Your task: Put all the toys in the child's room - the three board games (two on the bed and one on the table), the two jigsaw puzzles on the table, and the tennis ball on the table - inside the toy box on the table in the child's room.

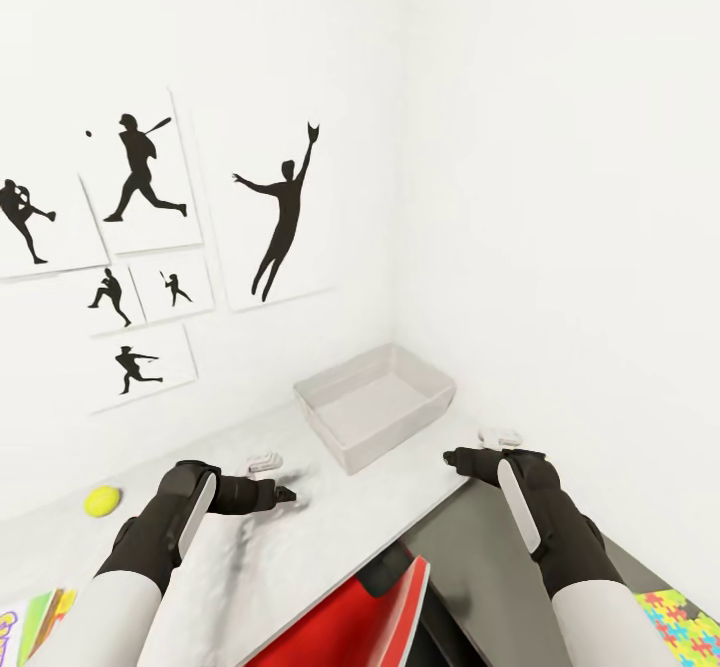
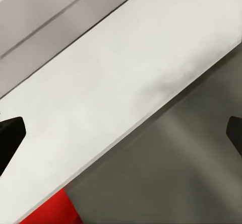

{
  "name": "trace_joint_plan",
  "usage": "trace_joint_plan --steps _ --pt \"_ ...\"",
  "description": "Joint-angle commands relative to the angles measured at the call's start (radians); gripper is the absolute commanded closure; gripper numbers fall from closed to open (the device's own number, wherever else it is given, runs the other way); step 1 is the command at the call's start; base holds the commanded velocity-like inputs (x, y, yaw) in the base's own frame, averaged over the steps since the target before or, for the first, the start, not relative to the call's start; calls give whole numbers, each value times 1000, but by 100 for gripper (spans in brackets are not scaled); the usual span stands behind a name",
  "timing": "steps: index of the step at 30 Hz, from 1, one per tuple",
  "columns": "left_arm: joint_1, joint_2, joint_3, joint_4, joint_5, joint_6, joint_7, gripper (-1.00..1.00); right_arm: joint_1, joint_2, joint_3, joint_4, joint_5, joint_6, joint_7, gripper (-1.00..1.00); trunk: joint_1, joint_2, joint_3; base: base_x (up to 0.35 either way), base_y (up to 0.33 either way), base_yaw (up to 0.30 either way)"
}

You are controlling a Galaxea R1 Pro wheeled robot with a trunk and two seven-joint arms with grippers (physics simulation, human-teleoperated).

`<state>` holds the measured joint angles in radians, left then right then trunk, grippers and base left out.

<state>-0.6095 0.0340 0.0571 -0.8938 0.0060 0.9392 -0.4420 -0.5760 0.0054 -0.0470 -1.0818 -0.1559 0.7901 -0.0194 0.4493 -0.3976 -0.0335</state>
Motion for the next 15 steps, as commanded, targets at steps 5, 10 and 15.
trace_joint_plan --steps 5,10,15 --pt "-1 0 1 0 0 6 -3 -100 -1 0 -2 -1 -7 4 -2 -100 1 -2 -2 0 1 140" --pt "-1 0 1 0 0 6 -3 -100 -1 1 -2 -1 -7 4 -2 -100 1 -2 -2 0 59 194" --pt "-1 0 1 0 0 5 -3 -100 -1 1 -2 -1 -7 4 -2 -100 1 -2 -2 0 36 72"
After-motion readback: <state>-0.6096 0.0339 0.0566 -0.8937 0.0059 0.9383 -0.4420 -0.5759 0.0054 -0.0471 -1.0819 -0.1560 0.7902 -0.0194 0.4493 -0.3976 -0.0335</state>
